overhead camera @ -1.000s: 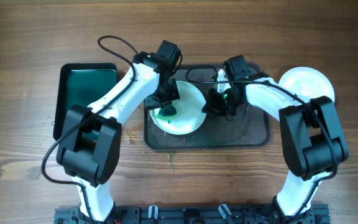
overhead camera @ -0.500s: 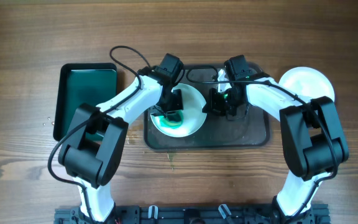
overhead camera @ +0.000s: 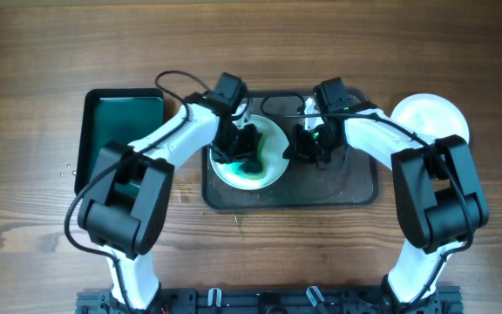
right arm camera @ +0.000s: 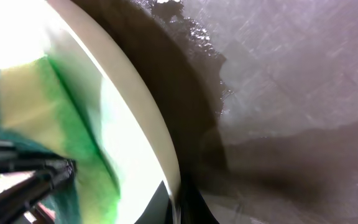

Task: Clean dirty plates on tray and stack at the side
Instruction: 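Scrub the plate with the sponge while right gripper holds the rim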

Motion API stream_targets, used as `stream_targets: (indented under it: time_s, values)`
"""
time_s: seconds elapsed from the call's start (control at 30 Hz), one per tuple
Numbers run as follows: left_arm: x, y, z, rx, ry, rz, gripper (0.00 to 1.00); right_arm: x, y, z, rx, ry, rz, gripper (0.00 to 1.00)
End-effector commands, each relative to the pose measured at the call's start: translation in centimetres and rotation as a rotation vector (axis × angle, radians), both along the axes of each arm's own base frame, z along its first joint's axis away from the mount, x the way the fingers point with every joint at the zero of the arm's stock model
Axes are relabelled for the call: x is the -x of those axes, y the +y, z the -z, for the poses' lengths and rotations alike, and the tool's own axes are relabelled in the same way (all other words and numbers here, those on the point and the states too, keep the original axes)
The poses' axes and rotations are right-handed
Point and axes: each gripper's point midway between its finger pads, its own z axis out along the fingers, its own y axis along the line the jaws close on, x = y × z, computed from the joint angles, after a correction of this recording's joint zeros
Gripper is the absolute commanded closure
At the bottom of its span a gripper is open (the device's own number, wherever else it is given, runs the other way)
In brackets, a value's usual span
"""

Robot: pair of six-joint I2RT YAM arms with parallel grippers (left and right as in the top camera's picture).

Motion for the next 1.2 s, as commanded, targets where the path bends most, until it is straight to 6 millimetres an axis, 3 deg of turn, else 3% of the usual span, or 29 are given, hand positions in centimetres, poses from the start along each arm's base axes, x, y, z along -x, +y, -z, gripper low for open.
stream_targets:
  time_s: [0.0, 0.1, 0.3, 0.33, 0.43, 0.53, 0.6, 0.7, 0.77, 0.87, 1.03, 1.17]
  values:
    - [-0.3, 8.9, 2.3, -0.397, 0.037, -0.241, 0.96, 1.2, -1.2, 2.2, 0.068, 0.050, 0.013, 0.96]
    - [0.1, 10.9, 2.3, -0.502, 0.032, -0.255, 0.96, 1.3, -1.1, 2.2, 0.065, 0.051, 0.012, 0.96]
    - [0.4, 10.2, 2.3, -0.495, 0.033, -0.234, 0.96, 1.4, -1.1, 2.2, 0.066, 0.055, 0.012, 0.96]
    - [0.5, 9.5, 2.3, -0.468, 0.038, -0.216, 0.96, 1.5, -1.2, 2.2, 0.067, 0.059, 0.012, 0.96]
    - [1.1, 5.1, 2.0, -0.226, 0.069, -0.060, 0.96, 2.1, -1.1, 2.2, 0.061, 0.085, 0.003, 0.96]
    - [1.7, 0.0, 0.1, 0.093, 0.076, 0.095, 0.96, 2.5, -1.3, 2.2, 0.068, 0.102, 0.001, 0.96]
    - [1.6, -1.7, -0.9, 0.208, 0.056, 0.139, 0.96, 2.6, -1.3, 2.2, 0.068, 0.104, 0.000, 0.96]
    - [0.5, -2.2, -1.1, 0.234, 0.006, 0.141, 0.96, 2.6, -1.3, 2.2, 0.070, 0.104, 0.000, 0.96]
    - [-0.4, -1.5, -0.7, 0.191, -0.008, 0.093, 0.96, 2.6, -1.4, 2.3, 0.073, 0.104, 0.000, 0.96]
    - [-2.1, 1.0, 0.7, 0.026, -0.044, -0.025, 0.96, 2.6, -1.4, 2.3, 0.076, 0.103, 0.001, 0.96]
    - [-3.8, 7.4, 2.2, -0.347, -0.132, -0.176, 0.96, 2.6, -1.4, 2.3, 0.077, 0.103, 0.000, 0.96]
    - [-3.1, 12.2, 1.8, -0.605, -0.143, -0.256, 0.96, 2.6, -1.4, 2.3, 0.077, 0.103, 0.001, 0.95]
